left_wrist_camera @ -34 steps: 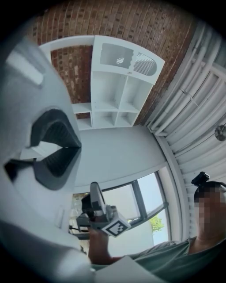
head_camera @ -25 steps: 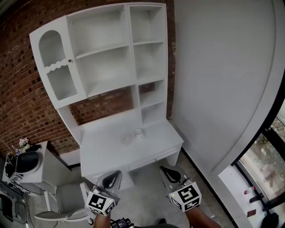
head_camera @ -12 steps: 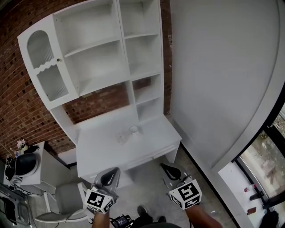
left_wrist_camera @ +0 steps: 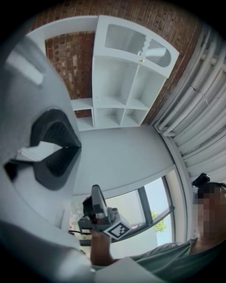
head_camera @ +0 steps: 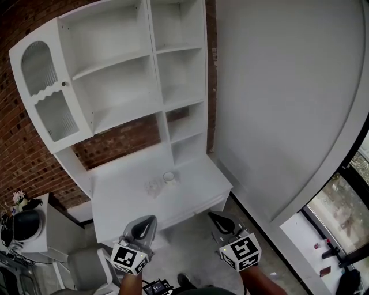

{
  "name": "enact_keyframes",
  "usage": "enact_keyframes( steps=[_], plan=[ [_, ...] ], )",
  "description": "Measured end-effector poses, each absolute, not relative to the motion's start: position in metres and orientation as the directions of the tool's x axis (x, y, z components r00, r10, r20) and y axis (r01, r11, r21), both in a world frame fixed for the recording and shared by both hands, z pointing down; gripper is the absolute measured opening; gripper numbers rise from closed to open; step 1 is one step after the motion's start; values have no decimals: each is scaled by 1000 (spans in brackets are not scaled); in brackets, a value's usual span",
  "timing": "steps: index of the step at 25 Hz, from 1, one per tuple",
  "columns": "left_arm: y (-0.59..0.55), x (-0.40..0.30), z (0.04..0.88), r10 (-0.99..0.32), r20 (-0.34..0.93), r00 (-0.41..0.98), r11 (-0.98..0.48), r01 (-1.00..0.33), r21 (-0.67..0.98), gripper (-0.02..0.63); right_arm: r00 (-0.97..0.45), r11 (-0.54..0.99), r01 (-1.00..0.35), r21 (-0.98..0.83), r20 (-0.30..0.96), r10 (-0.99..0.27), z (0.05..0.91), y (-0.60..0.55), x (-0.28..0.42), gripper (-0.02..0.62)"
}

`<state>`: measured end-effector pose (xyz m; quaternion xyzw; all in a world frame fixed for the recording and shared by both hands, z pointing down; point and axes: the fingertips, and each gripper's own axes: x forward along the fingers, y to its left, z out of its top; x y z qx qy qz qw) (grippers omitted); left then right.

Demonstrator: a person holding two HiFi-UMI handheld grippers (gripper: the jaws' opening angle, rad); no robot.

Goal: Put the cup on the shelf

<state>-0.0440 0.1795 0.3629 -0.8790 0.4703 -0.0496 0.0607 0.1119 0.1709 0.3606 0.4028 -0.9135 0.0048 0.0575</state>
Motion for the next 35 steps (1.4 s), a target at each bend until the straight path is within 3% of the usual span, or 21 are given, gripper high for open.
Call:
enact_keyframes(
  steps=[17,35],
  plan=[
    [112,-113,373,-814,1,580,-576,-808,-123,3,-630,644,-763,59,152,-761,366,115,45,6],
    [34,-97,384,-877,36,479,-480,-869,-122,3,-724,733,-678,48,130,-678,372,12,55,6]
  ],
)
